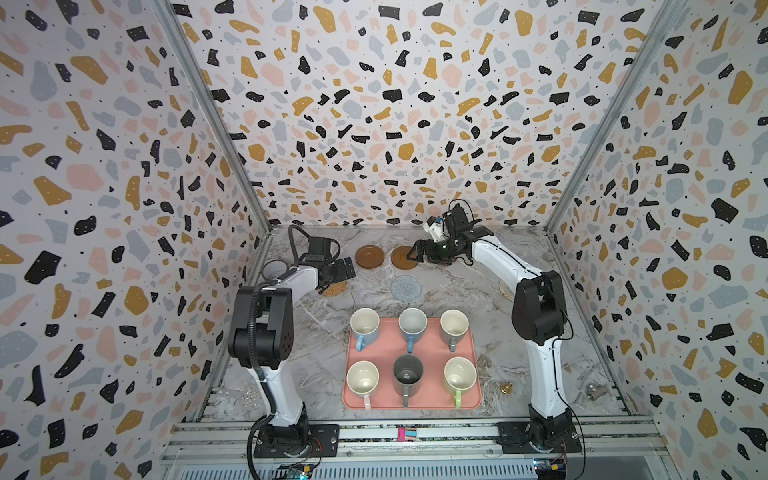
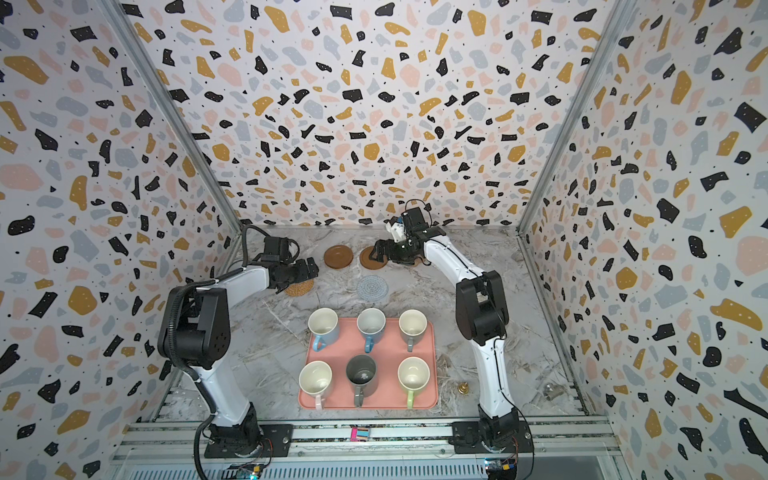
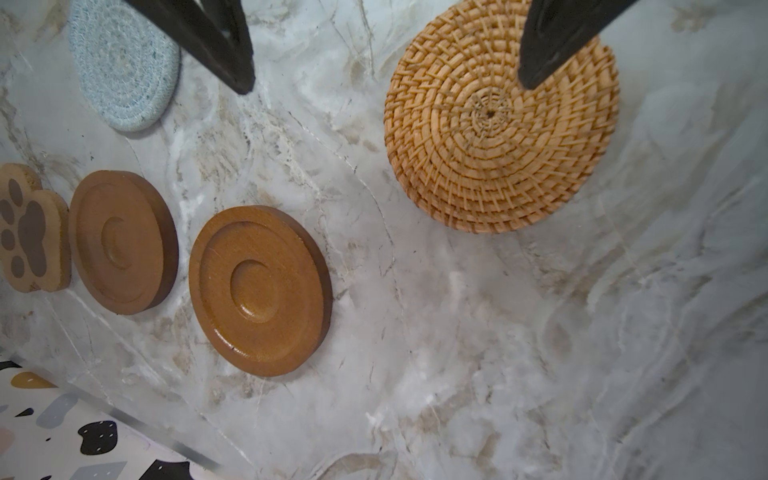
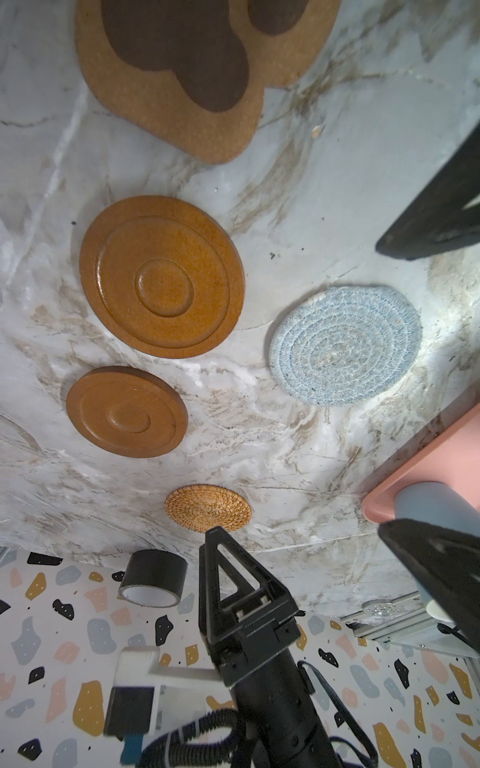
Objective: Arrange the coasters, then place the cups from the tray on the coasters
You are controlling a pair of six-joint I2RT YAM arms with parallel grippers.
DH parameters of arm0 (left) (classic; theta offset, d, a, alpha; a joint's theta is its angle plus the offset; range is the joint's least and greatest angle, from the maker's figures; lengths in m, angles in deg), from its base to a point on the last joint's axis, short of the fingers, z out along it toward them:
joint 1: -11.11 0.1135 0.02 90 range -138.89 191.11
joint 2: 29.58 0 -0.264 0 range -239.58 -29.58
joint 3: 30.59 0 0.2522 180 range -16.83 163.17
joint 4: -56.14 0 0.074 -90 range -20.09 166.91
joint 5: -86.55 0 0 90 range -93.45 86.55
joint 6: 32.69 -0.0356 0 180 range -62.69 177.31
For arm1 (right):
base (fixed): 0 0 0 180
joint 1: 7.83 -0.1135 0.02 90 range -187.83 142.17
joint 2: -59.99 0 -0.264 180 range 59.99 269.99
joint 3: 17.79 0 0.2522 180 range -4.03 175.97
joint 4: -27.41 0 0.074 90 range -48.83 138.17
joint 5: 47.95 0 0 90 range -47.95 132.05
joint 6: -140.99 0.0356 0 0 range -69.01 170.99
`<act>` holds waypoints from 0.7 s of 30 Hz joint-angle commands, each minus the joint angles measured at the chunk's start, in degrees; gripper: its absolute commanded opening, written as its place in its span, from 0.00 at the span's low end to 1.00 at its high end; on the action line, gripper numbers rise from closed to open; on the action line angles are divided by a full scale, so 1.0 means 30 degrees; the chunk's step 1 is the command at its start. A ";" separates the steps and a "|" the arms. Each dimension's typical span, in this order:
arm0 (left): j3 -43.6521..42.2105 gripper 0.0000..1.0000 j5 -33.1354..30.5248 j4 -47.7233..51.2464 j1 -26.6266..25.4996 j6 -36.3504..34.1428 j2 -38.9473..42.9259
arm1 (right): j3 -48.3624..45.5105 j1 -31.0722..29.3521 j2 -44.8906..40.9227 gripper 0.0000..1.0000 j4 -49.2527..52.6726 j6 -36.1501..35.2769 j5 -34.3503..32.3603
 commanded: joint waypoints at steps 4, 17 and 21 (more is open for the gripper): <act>0.0918 1.00 0.1832 -0.0420 0.0597 -0.0108 -0.0971 | -0.0158 -0.0009 -0.1325 0.99 -0.0119 -0.0029 0.0084; 0.2088 0.99 0.2756 0.0033 0.0670 -0.0626 -0.2758 | -0.0229 -0.0006 -0.1321 0.99 -0.0195 -0.0012 0.0088; 0.1314 1.00 0.2544 -0.0121 0.0670 -0.0487 -0.2543 | -0.0217 -0.0010 -0.1291 0.99 -0.0248 -0.0014 0.0111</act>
